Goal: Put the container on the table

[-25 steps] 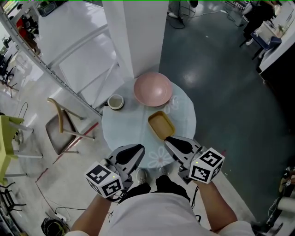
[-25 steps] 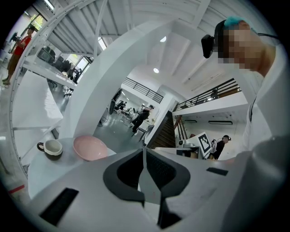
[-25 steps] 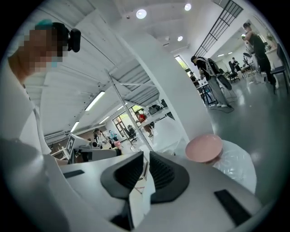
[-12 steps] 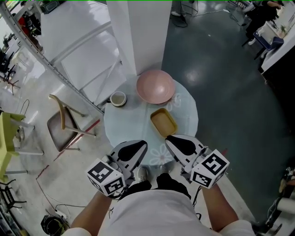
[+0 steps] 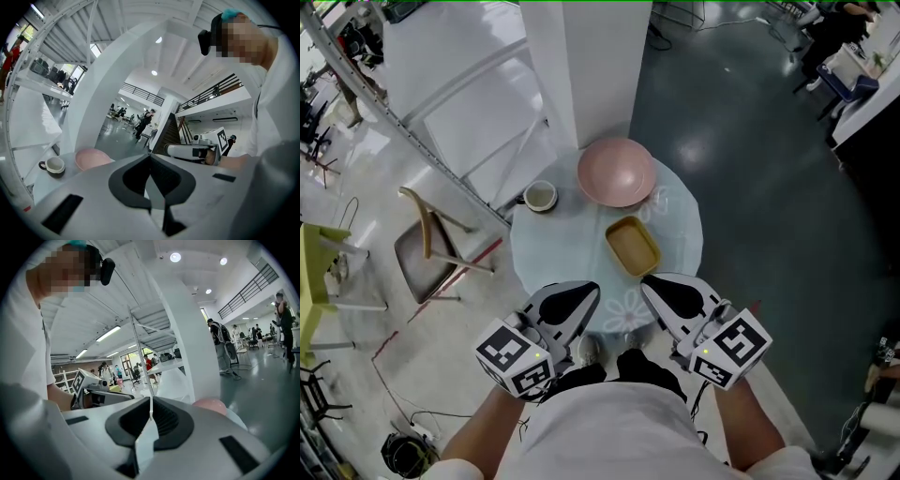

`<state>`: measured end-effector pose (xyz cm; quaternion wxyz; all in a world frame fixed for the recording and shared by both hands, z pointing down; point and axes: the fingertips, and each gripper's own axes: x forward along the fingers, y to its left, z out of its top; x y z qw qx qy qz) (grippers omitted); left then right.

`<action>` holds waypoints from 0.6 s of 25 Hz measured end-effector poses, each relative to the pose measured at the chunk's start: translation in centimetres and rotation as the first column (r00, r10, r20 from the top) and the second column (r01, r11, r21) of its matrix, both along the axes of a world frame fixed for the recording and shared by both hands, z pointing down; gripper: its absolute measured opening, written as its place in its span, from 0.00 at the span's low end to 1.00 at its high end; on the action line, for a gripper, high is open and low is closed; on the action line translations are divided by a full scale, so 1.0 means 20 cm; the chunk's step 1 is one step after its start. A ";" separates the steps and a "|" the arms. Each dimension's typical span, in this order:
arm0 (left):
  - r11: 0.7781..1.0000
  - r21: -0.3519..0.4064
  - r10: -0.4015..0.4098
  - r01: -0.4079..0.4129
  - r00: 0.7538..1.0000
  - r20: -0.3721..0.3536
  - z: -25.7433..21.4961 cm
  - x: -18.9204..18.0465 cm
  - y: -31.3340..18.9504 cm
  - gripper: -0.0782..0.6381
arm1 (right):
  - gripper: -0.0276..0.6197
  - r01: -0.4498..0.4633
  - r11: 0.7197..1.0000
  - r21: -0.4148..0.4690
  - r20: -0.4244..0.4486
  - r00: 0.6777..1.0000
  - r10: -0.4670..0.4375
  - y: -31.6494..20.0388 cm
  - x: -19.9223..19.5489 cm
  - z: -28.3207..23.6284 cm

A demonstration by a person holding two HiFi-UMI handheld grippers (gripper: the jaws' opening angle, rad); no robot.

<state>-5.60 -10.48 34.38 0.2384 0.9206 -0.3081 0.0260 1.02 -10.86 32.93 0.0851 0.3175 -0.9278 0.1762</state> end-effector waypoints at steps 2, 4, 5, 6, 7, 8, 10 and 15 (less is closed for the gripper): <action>1.000 0.005 0.001 -0.001 1.000 0.003 0.00 0.00 0.00 0.14 | 0.10 -0.001 1.000 0.005 -0.007 1.000 0.001 0.00 0.01 0.00; 1.000 0.009 0.004 -0.004 1.000 0.006 -0.01 0.01 0.00 0.14 | 0.09 0.000 1.000 0.005 -0.011 1.000 0.000 0.01 0.01 0.00; 1.000 0.010 0.005 -0.006 1.000 0.007 -0.01 0.01 0.00 0.14 | 0.09 0.001 1.000 0.005 -0.015 1.000 -0.001 0.01 0.01 0.00; 1.000 0.012 0.007 -0.007 1.000 0.008 -0.01 0.01 0.00 0.14 | 0.09 0.001 1.000 0.005 -0.019 1.000 -0.001 0.01 0.01 0.00; 1.000 0.012 0.009 -0.009 1.000 0.009 -0.01 0.01 -0.01 0.14 | 0.09 0.002 1.000 0.005 -0.022 1.000 -0.002 0.00 0.01 0.00; 1.000 0.012 0.010 -0.010 1.000 0.009 -0.01 0.01 -0.01 0.14 | 0.09 0.004 1.000 0.006 -0.023 1.000 -0.003 0.00 0.00 0.00; 1.000 0.011 0.010 -0.010 1.000 0.009 -0.01 0.02 -0.01 0.14 | 0.09 0.005 1.000 0.006 -0.024 1.000 -0.005 0.01 0.00 0.01; 1.000 0.013 0.008 -0.008 1.000 0.008 0.00 0.02 -0.01 0.14 | 0.09 0.005 1.000 0.008 -0.028 1.000 -0.005 0.00 0.01 0.01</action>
